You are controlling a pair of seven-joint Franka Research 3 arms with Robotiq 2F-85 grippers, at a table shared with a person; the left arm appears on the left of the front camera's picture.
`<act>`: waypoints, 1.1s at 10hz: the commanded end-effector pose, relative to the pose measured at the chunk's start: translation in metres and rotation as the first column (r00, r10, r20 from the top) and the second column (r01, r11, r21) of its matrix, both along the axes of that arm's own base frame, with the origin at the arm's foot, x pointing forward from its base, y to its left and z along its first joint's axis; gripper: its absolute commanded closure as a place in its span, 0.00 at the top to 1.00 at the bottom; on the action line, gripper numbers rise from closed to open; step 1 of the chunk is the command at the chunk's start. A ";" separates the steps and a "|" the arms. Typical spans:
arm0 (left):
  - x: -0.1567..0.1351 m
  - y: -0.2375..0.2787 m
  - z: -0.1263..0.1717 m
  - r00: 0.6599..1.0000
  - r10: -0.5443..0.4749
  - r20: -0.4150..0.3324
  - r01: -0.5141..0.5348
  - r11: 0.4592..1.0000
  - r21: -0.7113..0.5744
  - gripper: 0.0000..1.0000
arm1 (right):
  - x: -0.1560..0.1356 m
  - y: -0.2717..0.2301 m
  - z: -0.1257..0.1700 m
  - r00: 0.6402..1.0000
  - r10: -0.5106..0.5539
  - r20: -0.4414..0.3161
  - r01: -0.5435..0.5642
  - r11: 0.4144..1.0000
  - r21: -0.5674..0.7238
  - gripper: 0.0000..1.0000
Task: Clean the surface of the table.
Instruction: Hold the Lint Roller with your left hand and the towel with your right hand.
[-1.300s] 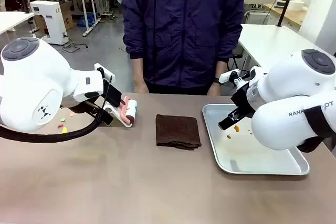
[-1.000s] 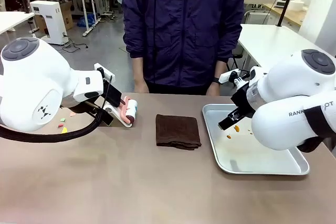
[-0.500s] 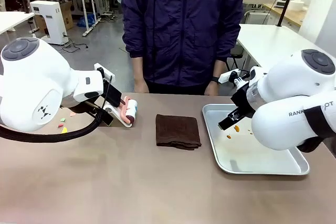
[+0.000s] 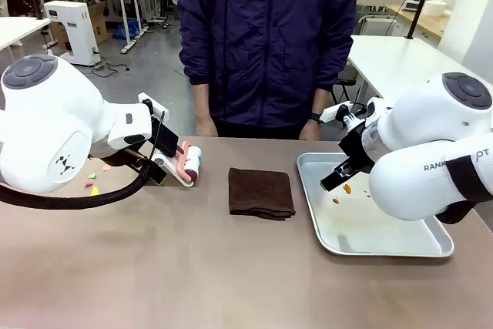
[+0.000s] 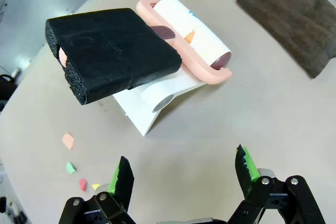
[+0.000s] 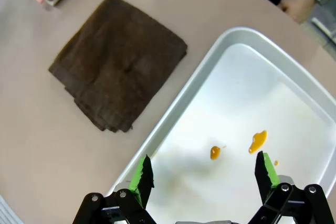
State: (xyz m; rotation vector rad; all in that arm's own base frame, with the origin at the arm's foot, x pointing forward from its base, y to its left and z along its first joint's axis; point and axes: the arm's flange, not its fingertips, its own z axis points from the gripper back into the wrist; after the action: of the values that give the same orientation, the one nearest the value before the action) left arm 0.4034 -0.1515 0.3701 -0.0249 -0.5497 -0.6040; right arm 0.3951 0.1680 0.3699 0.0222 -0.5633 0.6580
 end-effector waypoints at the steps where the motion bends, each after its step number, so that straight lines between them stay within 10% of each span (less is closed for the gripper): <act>1: -0.004 -0.003 0.009 0.999 0.022 -0.047 -0.023 0.999 -0.029 1.00 | 0.000 0.000 0.000 1.000 0.000 0.000 0.000 1.000 0.000 1.00; 4: -0.018 -0.005 0.046 0.920 0.177 -0.350 -0.248 0.954 -0.170 1.00 | -0.004 -0.009 0.037 0.918 -0.189 -0.350 0.225 0.972 0.067 1.00; 6: -0.034 0.010 0.061 0.887 0.083 -0.454 -0.257 0.906 -0.337 1.00 | -0.017 -0.026 0.060 0.865 -0.138 -0.483 0.265 0.942 0.207 1.00; 11: -0.087 0.142 0.115 0.936 -0.018 -0.352 -0.253 0.662 -0.706 1.00 | -0.073 -0.143 0.097 0.834 -0.107 -0.542 0.471 0.650 0.596 1.00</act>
State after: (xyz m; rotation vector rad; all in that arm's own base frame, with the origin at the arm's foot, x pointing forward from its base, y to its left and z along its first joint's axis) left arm 0.3419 -0.0412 0.5138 -0.8165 -0.3857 -0.2154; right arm 0.3445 0.0473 0.4899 0.7518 -0.2449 0.0914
